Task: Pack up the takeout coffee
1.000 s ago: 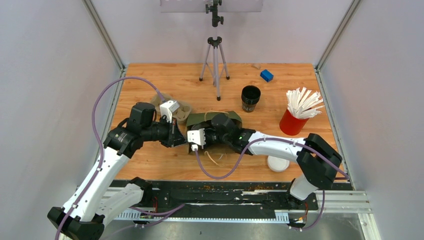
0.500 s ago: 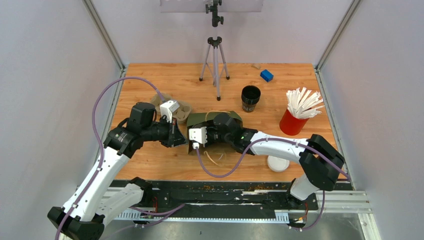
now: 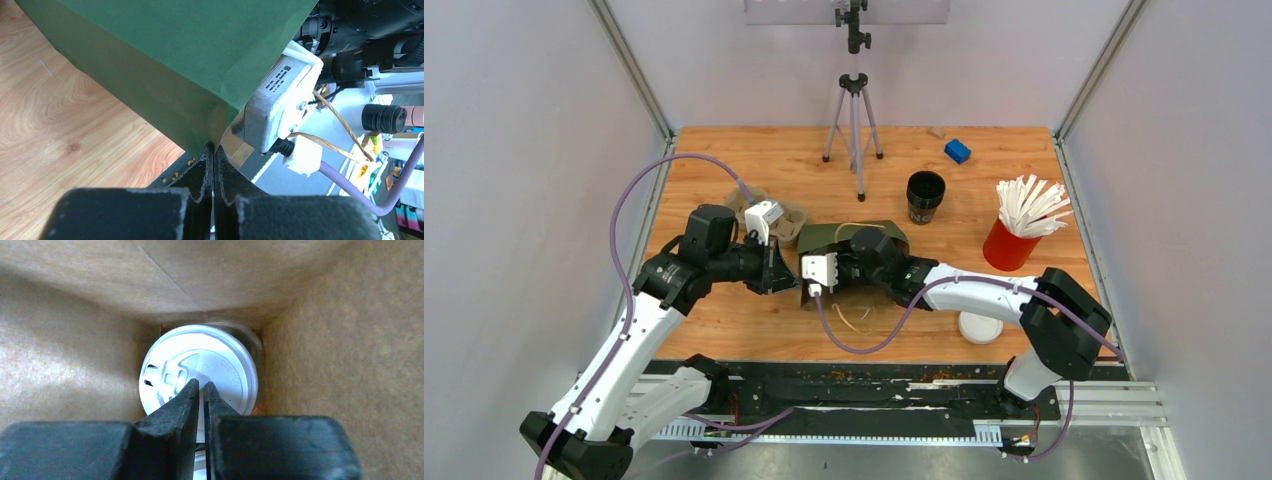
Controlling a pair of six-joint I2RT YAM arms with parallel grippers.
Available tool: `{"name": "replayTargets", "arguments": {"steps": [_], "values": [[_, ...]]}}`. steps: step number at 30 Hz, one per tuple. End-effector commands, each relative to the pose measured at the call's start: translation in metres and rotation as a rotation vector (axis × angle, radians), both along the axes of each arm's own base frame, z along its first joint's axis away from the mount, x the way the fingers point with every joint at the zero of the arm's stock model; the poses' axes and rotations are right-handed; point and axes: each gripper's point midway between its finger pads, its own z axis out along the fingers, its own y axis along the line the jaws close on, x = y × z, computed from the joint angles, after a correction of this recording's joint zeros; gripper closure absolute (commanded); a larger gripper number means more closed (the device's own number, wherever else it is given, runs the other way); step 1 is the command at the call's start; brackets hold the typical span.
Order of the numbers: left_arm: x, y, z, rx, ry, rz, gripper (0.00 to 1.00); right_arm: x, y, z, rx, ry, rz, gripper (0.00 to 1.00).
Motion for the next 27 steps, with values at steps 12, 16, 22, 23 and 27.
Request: {"name": "replayTargets", "arguments": {"steps": [12,16,22,23,27], "values": [[-0.001,-0.014,0.024,-0.100,-0.023,-0.032,1.00,-0.036,-0.028,0.020,-0.015,0.146,0.032,0.86],[-0.002,-0.015,0.025,-0.115,-0.016,-0.033,1.00,-0.047,-0.033,0.030,-0.017,0.186,0.048,0.85],[-0.002,-0.022,0.036,-0.173,-0.012,-0.039,1.00,-0.061,-0.042,0.038,-0.040,0.262,0.047,0.85],[-0.003,-0.023,0.037,-0.183,-0.008,-0.038,1.00,-0.062,-0.043,0.041,-0.036,0.266,0.042,0.84],[-0.006,-0.025,0.041,-0.208,0.004,-0.044,1.00,-0.064,-0.050,0.052,-0.030,0.284,0.007,0.84]]}}
